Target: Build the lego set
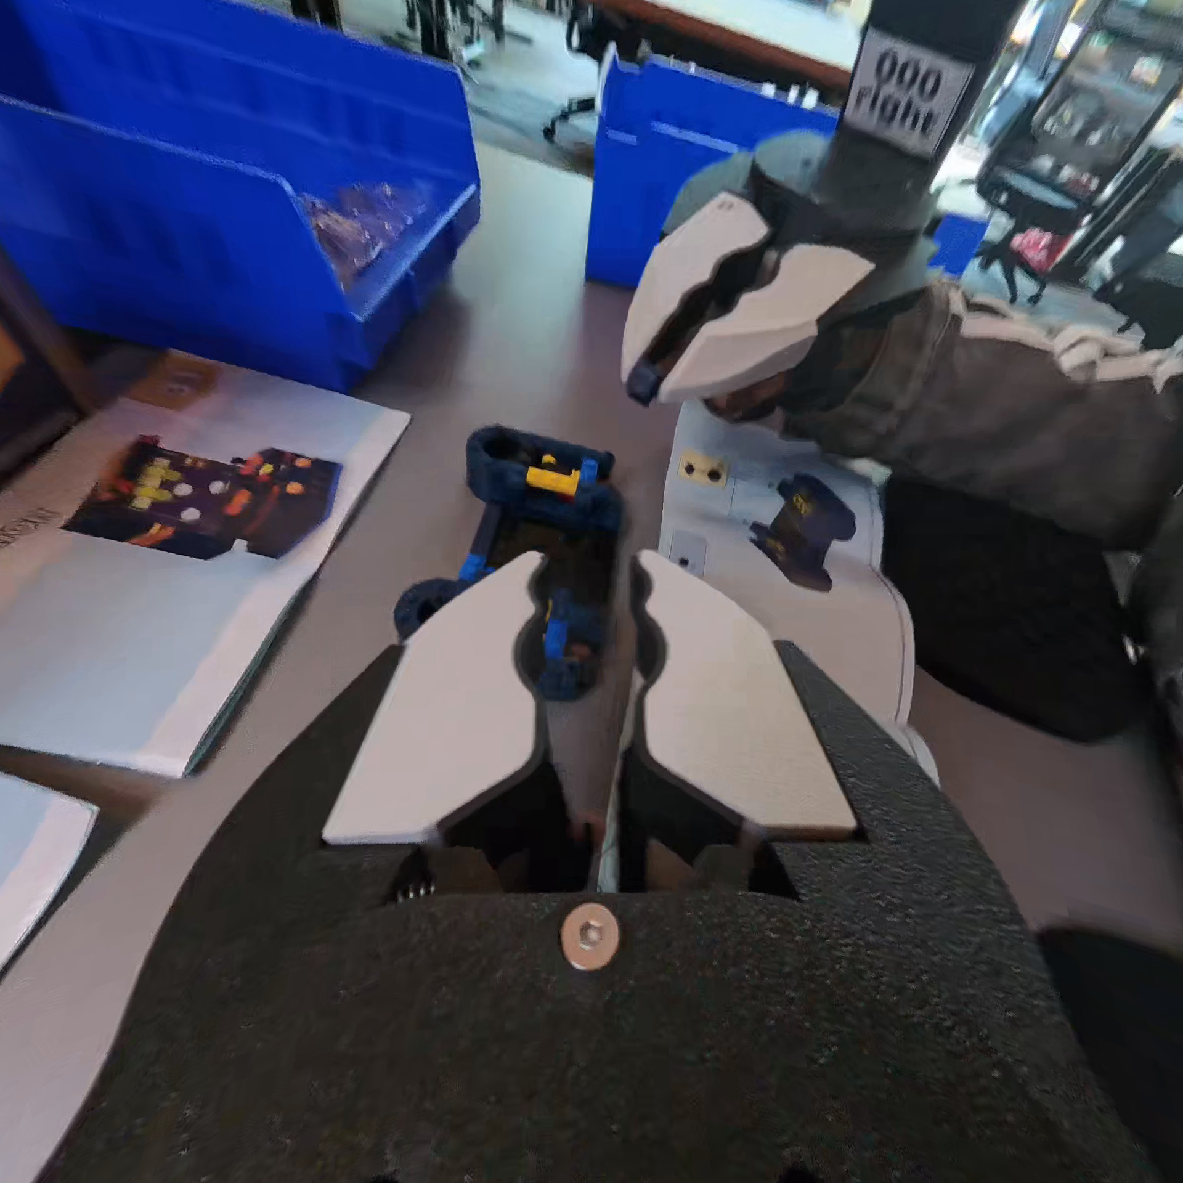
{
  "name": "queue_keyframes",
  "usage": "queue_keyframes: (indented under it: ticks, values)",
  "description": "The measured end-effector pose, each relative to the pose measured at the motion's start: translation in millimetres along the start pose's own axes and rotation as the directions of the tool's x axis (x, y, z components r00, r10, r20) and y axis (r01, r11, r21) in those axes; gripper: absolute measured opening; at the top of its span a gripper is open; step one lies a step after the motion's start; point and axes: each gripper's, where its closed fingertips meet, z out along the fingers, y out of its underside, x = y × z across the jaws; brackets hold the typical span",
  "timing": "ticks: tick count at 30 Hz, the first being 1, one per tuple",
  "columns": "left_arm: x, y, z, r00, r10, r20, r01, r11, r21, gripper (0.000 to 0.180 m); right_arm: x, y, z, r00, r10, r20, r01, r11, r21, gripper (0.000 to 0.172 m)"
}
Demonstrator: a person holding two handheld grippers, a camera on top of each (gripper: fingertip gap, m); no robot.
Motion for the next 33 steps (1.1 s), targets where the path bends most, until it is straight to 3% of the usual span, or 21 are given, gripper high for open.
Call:
queue_keyframes:
  ticks: [2,7,10,19,33]
  values:
    - [-7,11,-4,0.999,0.020,0.040,-0.018,0.998,-0.068,0.049,-8,20,7,0.997,-0.068,0.047,0.075,0.982,-0.171,0.007]
    - [-9,24,-2,0.999,0.026,0.038,-0.022,0.993,-0.113,0.049,-26,42,26,0.964,-0.110,0.241,0.195,0.910,-0.366,0.007]
    - [-14,40,2,0.995,0.073,0.067,-0.059,0.979,-0.194,0.048,-21,50,39,0.947,-0.164,0.275,0.265,0.883,-0.387,0.008]
    - [-13,50,9,0.998,0.025,0.049,-0.013,0.973,-0.229,0.046,-18,61,39,0.924,-0.257,0.285,0.362,0.826,-0.431,0.008]
    - [-11,56,13,0.999,0.021,0.036,-0.011,0.969,-0.247,0.036,-16,68,43,0.874,-0.365,0.321,0.486,0.675,-0.555,0.007]
